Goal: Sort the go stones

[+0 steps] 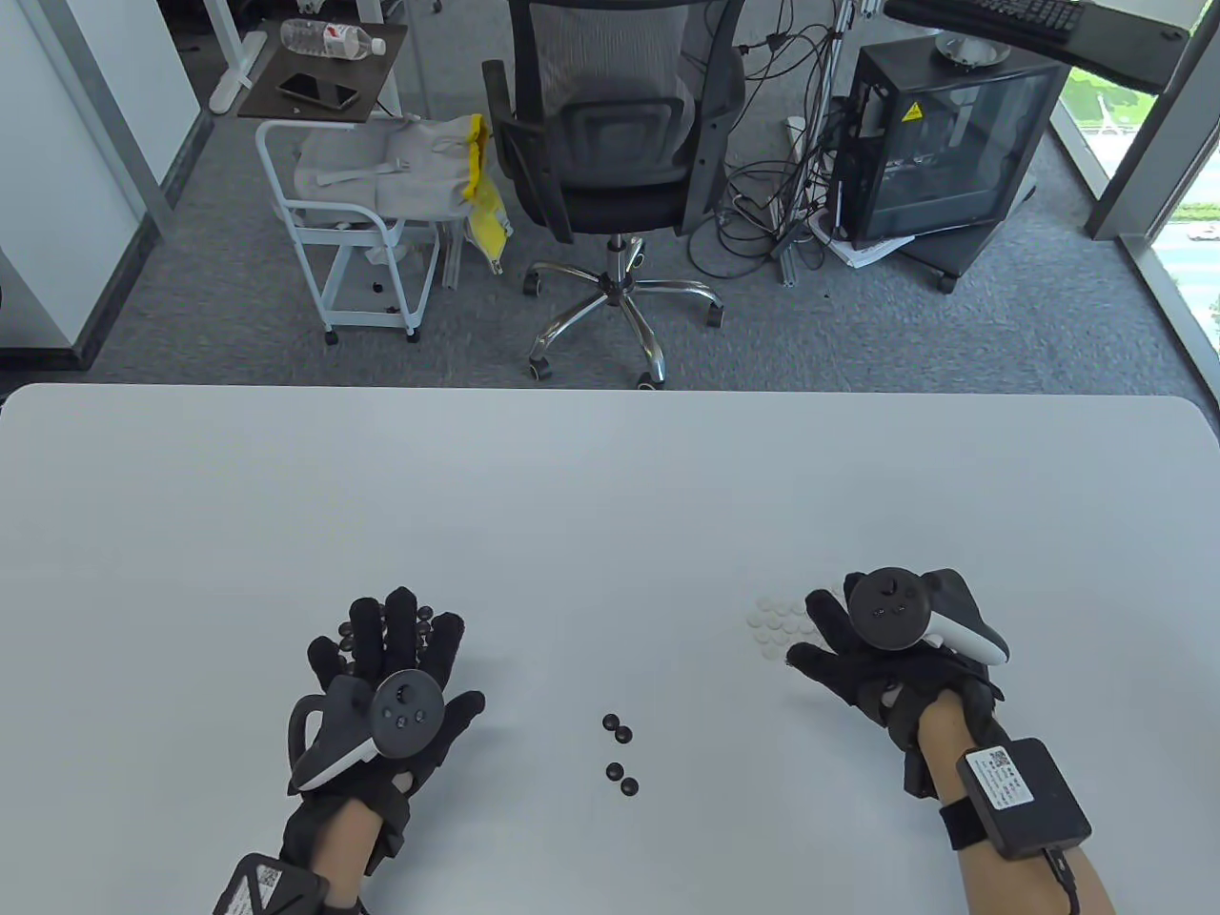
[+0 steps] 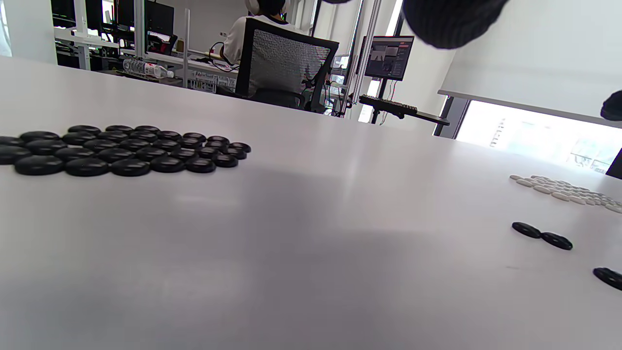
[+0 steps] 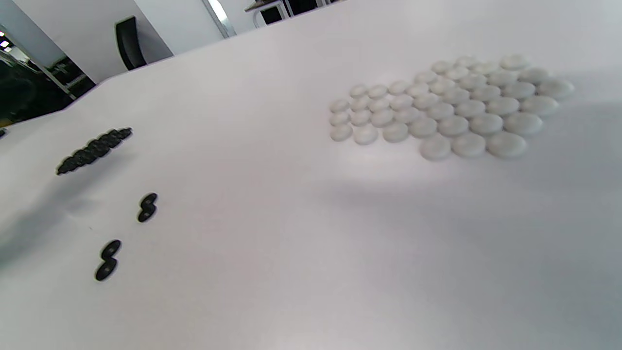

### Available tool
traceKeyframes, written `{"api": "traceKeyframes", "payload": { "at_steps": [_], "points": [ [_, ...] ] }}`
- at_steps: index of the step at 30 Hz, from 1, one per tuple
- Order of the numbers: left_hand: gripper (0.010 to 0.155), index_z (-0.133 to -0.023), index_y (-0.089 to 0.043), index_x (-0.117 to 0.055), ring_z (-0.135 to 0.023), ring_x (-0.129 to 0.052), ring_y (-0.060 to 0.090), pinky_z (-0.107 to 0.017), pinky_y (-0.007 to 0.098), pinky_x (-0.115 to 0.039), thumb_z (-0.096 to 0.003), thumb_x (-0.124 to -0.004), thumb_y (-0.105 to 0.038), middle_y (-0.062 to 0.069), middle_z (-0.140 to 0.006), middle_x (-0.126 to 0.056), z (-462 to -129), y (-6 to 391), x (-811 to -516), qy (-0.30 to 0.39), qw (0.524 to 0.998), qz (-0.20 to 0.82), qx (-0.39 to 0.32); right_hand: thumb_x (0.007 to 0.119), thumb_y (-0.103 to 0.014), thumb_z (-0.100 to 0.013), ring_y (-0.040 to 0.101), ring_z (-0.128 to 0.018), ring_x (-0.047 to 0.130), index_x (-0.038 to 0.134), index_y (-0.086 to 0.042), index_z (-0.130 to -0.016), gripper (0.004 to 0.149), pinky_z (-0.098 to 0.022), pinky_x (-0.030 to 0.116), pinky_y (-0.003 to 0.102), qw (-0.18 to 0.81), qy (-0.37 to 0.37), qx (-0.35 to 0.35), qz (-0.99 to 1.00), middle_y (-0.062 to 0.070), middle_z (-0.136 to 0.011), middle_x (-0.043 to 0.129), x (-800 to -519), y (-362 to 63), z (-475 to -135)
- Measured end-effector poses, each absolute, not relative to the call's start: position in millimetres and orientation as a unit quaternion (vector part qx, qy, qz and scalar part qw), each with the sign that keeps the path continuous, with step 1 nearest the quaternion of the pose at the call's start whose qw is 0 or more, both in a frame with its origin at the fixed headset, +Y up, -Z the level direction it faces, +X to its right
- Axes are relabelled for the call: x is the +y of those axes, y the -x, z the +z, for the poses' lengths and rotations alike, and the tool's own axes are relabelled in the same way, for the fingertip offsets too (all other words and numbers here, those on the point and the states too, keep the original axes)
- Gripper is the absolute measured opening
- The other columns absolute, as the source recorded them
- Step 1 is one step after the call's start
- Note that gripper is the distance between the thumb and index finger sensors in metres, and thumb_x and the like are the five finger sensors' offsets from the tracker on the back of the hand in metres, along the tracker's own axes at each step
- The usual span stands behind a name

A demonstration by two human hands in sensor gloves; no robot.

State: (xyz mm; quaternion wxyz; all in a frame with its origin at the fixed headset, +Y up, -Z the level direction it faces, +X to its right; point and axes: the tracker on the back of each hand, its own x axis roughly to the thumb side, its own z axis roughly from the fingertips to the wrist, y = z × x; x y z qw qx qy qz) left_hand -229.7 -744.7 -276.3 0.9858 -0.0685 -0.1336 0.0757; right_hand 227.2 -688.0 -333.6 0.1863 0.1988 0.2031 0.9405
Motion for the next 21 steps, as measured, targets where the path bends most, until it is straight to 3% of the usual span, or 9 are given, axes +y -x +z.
{"api": "traceKeyframes", "payload": {
  "at_steps": [4, 8, 11, 16, 21],
  "points": [
    [0.081, -0.121, -0.018, -0.019, -0.096, 0.017, 0.056, -0.05, 0.082, 0.002, -0.0602, -0.056, -0.056, 0.029, -0.115, 0.012, -272.9, 226.1, -742.0, 0.059, 0.985, 0.078, -0.141, 0.053, -0.051, -0.062, 0.07, -0.09, -0.004, 0.02, 0.006, -0.118, 0.087, -0.056, 0.012, 0.09, 0.191, -0.252, 0.111, 0.942, 0.048, -0.11, 0.004, -646.0, -209.8, -318.4],
    [0.081, -0.12, -0.018, -0.016, -0.096, 0.016, 0.056, -0.05, 0.082, 0.001, -0.0604, -0.056, -0.056, 0.029, -0.115, 0.012, -270.7, 221.2, -740.7, 0.045, 0.987, 0.064, -0.137, 0.053, -0.051, -0.061, 0.069, -0.093, 0.001, 0.02, 0.005, -0.117, 0.086, -0.058, 0.015, 0.089, 0.138, -0.297, 0.033, 0.944, 0.046, -0.112, 0.009, -632.5, -193.0, -298.2],
    [0.081, -0.12, -0.018, -0.016, -0.096, 0.016, 0.056, -0.05, 0.082, 0.001, -0.0604, -0.056, -0.056, 0.029, -0.115, 0.012, -267.8, 217.2, -739.8, 0.026, 0.985, 0.069, -0.155, 0.052, -0.052, -0.061, 0.068, -0.093, 0.001, 0.018, 0.004, -0.117, 0.086, -0.058, 0.015, 0.088, 0.094, -0.315, -0.007, 0.944, 0.046, -0.111, 0.008, -643.9, -185.8, -283.2],
    [0.082, -0.119, -0.018, -0.014, -0.096, 0.016, 0.055, -0.05, 0.082, 0.001, -0.0606, -0.057, -0.055, 0.029, -0.115, 0.01, -260.2, 207.4, -732.3, -0.033, 0.98, 0.084, -0.175, 0.052, -0.053, -0.061, 0.066, -0.09, -0.004, 0.01, 0.003, -0.115, 0.088, -0.056, 0.01, 0.087, 0.117, -0.321, -0.026, 0.94, 0.044, -0.109, 0.001, -675.0, -189.2, -274.6],
    [0.082, -0.118, -0.019, -0.011, -0.095, 0.016, 0.056, -0.049, 0.082, 0.001, -0.0607, -0.057, -0.056, 0.029, -0.114, 0.012, -258.0, 198.1, -736.2, -0.019, 0.981, 0.057, -0.183, 0.051, -0.053, -0.061, 0.066, -0.089, -0.007, 0.008, 0.003, -0.114, 0.088, -0.055, 0.008, 0.086, 0.085, -0.313, -0.032, 0.945, 0.044, -0.108, -0.002, -702.4, -191.2, -270.1]
  ]
}}
